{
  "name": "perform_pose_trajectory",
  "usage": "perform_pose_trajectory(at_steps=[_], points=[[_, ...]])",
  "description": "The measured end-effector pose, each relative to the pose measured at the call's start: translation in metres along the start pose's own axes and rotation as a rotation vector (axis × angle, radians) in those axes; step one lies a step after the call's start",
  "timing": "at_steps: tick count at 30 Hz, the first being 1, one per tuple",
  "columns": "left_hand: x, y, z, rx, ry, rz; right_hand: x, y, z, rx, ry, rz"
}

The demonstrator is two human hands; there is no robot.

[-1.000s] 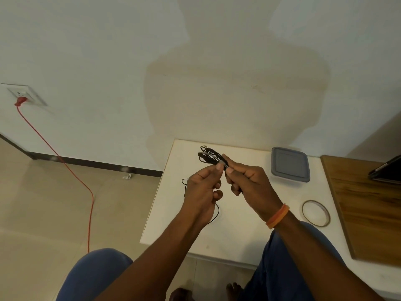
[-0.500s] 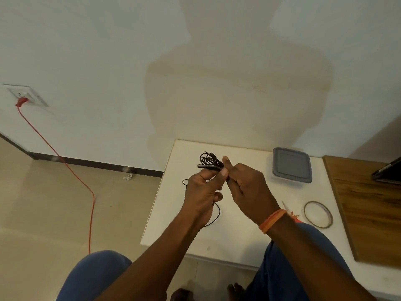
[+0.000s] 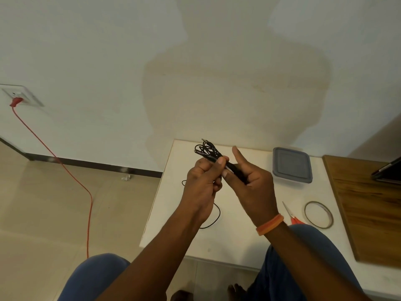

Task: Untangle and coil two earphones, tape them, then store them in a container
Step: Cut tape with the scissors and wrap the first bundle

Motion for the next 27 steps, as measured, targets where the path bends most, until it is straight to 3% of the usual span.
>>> perform_pose_trajectory(at_steps=[4,11,17,20,27], points=[[-0.001,0.004,-0.008,-0.182,-0.073,0.014,0.0,0.002,-0.014,-0.366,-0.23,0.02],[0.002,0.0,-0.01,-0.231,-0.077,0.054,-0.002,0.007,-0.012,-0.315,-0.175,-0.018],[0.004,-0.004,-0.007,-0.232,-0.032,0.086,-0.002,0.009,-0.036,-0.631,-0.421,-0.05],[0.005,-0.003,-0.005,-0.212,-0.018,0.092,-0.002,0.009,-0.04,-0.618,-0.43,-0.057],[0.005,-0.004,0.001,-0.192,-0.002,0.084,-0.007,0.01,-0.031,-0.289,-0.275,-0.035]])
Point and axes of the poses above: each hand's wrist, its own x-axis away from the middle knuckle, its own y-axis out of the back of the hand, z = x × y, the point moved 8 cm from there along -x, towards the middle knuckle, and after that the axes turned 10 degrees about -x, right-handed, at the moved point
